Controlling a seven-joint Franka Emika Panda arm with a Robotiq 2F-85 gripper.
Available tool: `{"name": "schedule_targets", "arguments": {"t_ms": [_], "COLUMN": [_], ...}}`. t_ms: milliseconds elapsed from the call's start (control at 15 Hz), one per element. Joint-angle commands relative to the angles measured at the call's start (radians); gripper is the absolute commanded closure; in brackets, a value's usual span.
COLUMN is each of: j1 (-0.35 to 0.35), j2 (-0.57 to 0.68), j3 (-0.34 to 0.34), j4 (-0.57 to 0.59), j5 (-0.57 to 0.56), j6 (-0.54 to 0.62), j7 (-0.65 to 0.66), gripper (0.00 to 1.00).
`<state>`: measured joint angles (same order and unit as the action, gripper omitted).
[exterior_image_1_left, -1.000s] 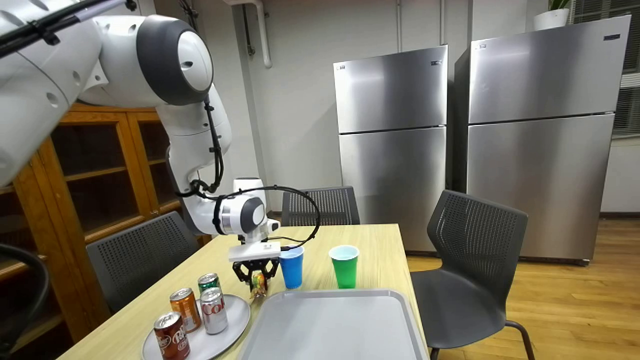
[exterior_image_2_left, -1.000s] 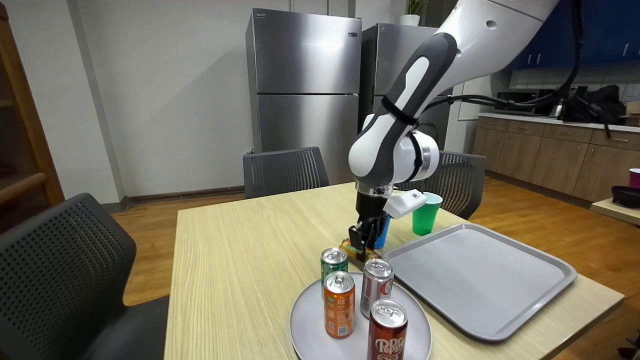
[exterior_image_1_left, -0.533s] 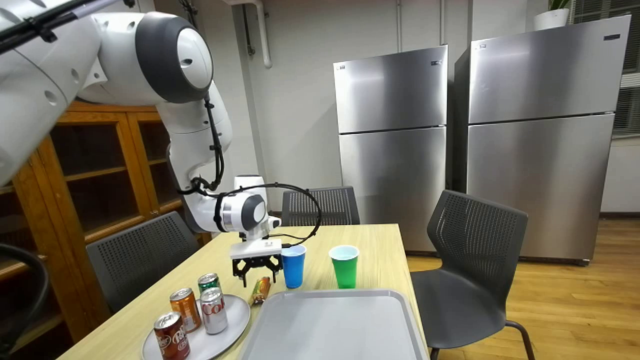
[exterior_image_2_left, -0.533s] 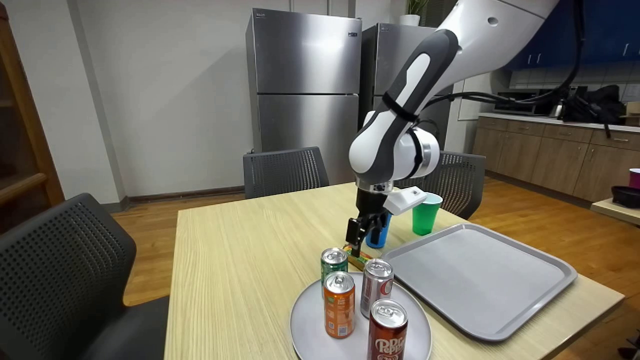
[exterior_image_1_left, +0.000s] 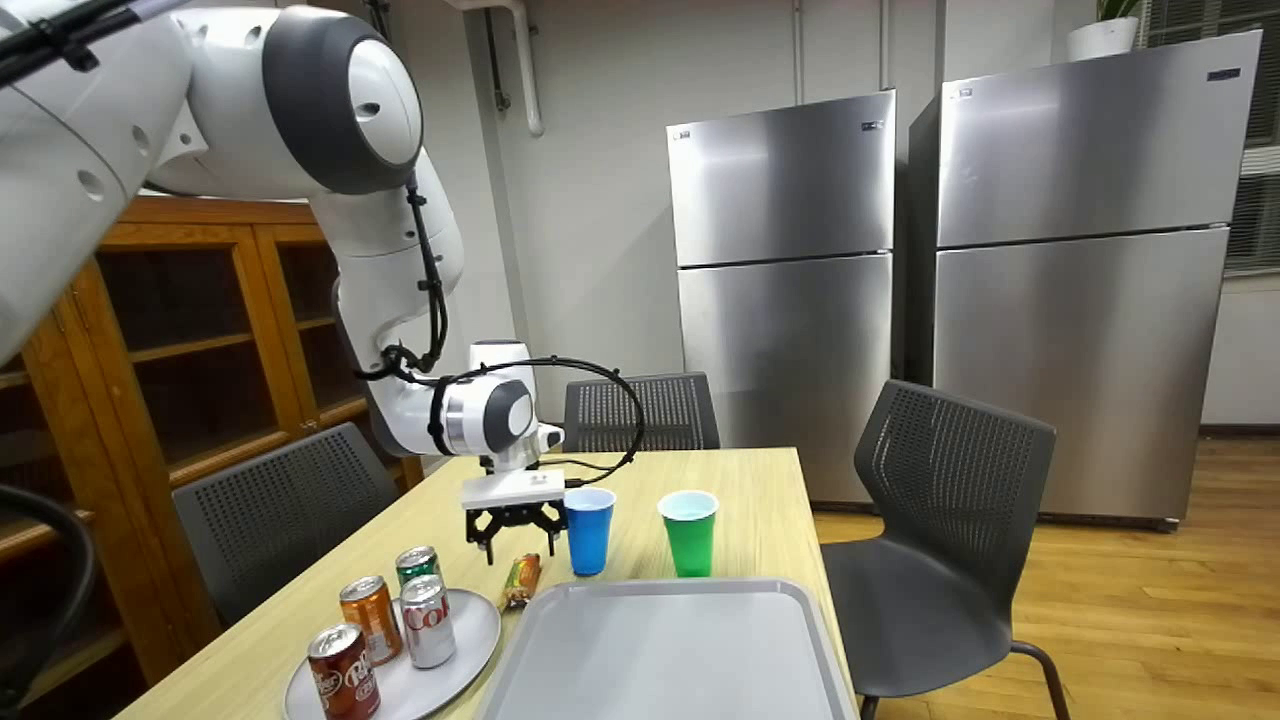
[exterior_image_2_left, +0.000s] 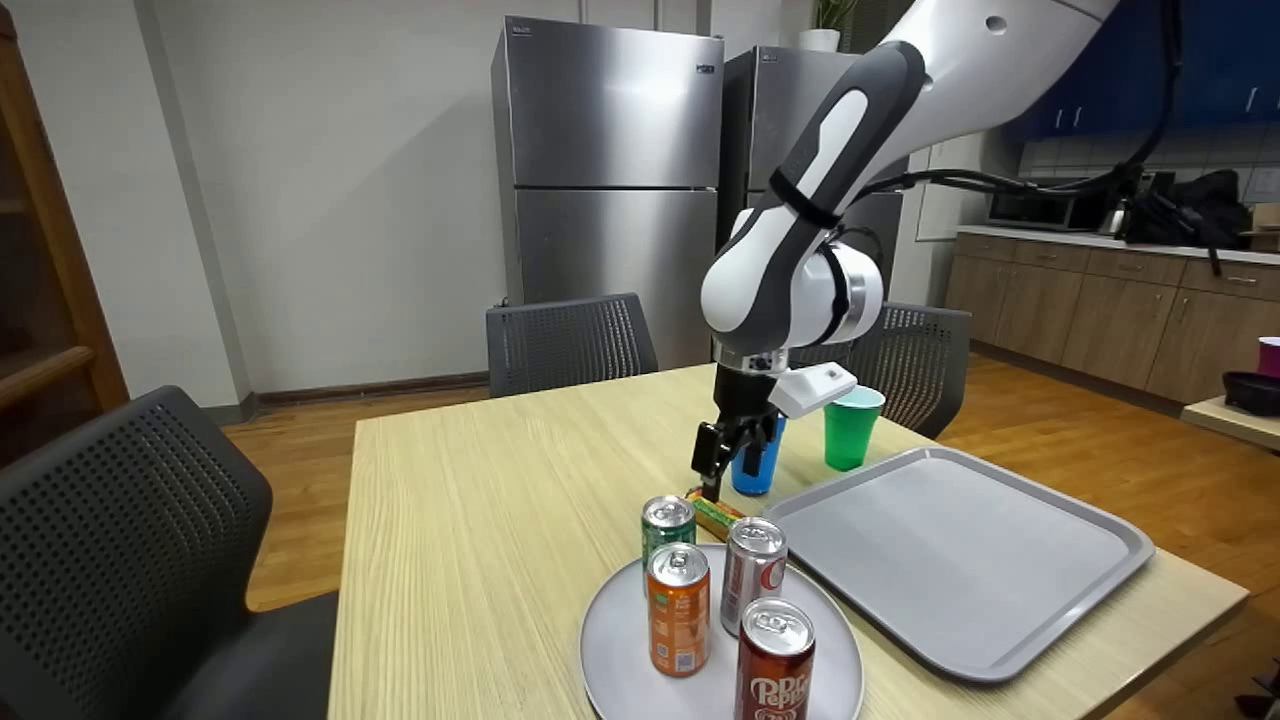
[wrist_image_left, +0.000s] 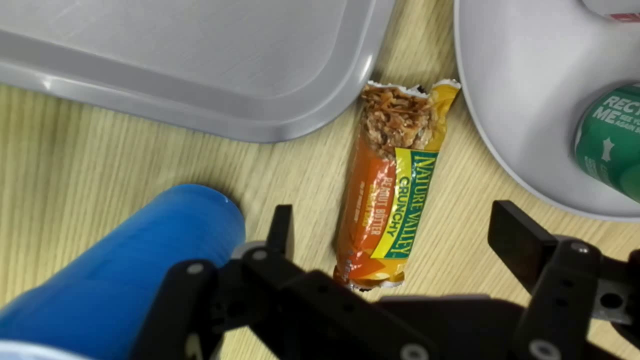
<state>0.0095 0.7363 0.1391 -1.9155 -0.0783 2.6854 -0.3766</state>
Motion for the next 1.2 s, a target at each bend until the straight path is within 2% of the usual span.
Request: {"name": "schedule_targets", "arguments": {"t_ms": [0,533,1133], "j1": [-0.031,-0.049,-0.041], "j2": [-0.055,-0.118,-0.256], "j3": [0.039,0.073,0.061], "j4": [-0.055,-0.140,-0.240], "j5": [0.011,0.040,0.100], "j6": [-0.031,-0.022,-0.017], "j7": [-0.005,0.002,0.037], "gripper": [0.00,0.00,0.00]}}
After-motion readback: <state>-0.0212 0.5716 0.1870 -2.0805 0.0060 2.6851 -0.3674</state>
